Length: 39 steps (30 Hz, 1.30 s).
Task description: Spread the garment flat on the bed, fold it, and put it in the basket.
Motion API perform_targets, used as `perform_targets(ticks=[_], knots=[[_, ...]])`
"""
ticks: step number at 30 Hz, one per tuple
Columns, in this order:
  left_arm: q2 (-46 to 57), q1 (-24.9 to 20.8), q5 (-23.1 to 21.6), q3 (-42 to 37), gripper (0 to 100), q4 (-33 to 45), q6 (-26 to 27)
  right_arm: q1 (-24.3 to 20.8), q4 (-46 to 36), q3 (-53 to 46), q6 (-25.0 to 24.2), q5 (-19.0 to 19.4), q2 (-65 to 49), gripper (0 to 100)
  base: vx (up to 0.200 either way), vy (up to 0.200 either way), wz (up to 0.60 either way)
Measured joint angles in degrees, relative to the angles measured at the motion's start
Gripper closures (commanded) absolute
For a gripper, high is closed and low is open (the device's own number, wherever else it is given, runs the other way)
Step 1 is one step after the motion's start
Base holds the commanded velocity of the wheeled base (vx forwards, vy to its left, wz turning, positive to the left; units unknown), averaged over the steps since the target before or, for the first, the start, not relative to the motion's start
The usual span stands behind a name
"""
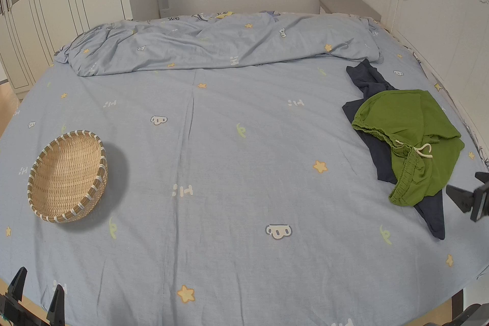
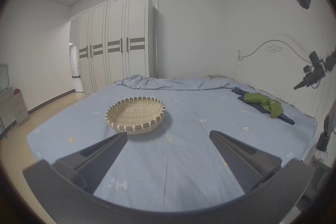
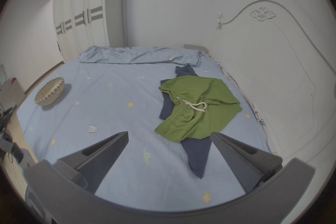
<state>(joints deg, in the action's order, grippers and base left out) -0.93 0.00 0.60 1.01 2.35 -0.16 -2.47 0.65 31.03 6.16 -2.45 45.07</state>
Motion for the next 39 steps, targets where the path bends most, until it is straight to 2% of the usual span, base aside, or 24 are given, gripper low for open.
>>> perform_targets(ticks=[7, 12, 18, 28, 39], knots=[[0.0, 0.0, 0.0, 0.0, 0, 0.02, 0.02, -0.22, 3.23, 9.4, 0.82, -8.83, 19.32, 0, 0.0, 0.0, 0.0], [0.0, 0.0, 0.0, 0.0, 0, 0.0, 0.0, -0.37, 8.46, 15.82, 1.41, -14.79, 33.95, 0, 0.0, 0.0, 0.0], [0.0, 0.0, 0.0, 0.0, 0, 0.0, 0.0, -0.59, 14.9, 23.52, 1.89, -19.71, 47.85, 0, 0.0, 0.0, 0.0], [0.0, 0.0, 0.0, 0.0, 0, 0.02, -0.02, -0.37, 16.32, 30.29, 1.91, -23.2, 57.33, 0, 0.0, 0.0, 0.0], [0.0, 0.0, -0.02, 0.0, 0, 0.02, 0.0, 0.05, 16.29, 31.78, 1.94, -23.58, 59.45, 0, 0.0, 0.0, 0.0]])
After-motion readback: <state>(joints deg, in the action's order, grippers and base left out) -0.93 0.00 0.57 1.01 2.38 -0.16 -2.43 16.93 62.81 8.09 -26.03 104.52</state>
